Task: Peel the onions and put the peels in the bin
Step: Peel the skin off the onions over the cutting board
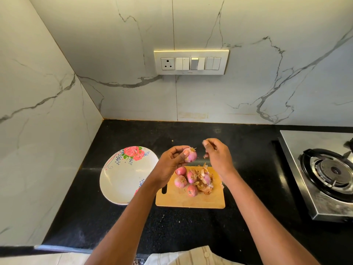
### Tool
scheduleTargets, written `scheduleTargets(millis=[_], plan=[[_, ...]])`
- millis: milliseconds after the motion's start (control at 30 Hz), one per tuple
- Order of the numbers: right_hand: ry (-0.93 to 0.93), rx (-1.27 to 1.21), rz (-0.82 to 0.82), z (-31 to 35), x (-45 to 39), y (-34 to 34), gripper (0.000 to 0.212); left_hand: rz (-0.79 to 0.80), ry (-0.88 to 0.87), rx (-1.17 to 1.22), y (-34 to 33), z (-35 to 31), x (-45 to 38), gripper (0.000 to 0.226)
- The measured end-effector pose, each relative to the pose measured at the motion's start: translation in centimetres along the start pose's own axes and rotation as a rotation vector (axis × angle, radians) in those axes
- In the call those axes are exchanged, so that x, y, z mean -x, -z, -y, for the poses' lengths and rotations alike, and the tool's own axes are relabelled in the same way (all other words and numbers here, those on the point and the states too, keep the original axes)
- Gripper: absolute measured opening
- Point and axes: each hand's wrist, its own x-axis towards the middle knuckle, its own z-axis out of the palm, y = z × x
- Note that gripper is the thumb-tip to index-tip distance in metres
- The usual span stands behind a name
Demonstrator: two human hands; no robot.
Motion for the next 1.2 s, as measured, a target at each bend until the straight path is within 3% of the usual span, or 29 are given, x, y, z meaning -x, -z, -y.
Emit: scheduleTargets(millis=[67,133,267,367,667,867,967,1100,1200], plan=[[-0.006,0.034,0.014,-0.5,-0.1,0.6,0.018,-0.026,-0.024,-0.025,0.2,0.1,0.0,0.026],[0.038,0.096,0.131,-0.4,-0.2,0.7,0.021,-0.076,-0.048,-0.031,0.4,0.0,-0.3,0.026],[0.107,-0.058,0.207,0.4,0.0,0.0,0.019,-0.141,-0.072,-0.085,0.6,-0.4,-1.2,0.027],[0.133,-0.038,0.256,0.5,0.1,-0.3,0.023,-0.128,-0.06,-0.108,0.6,-0.1,-1.4,0.028],[0.191,0.085,0.072,0.2,-0.1,-0.3,0.003,-0.1,-0.07,-0.197,0.2,0.2,-1.7,0.029],[-0.012,-0.104,-0.054,-0.5,0.4,-1.0,0.013,-0.108,-0.064,-0.12,0.0,0.9,-1.2,0.041],[-0.033,-0.01,0.019,-1.5,0.2,0.0,0.009,-0.106,-0.037,-0.036,0.1,0.4,-1.0,0.032],[-0.006,0.149,0.207,-2.1,0.5,-0.1,0.023,-0.121,-0.022,-0.015,0.2,0.5,-0.8,0.031],[0.078,0.095,0.178,-1.3,0.7,-0.2,0.025,-0.131,-0.035,-0.035,-0.1,0.9,-0.8,0.031]])
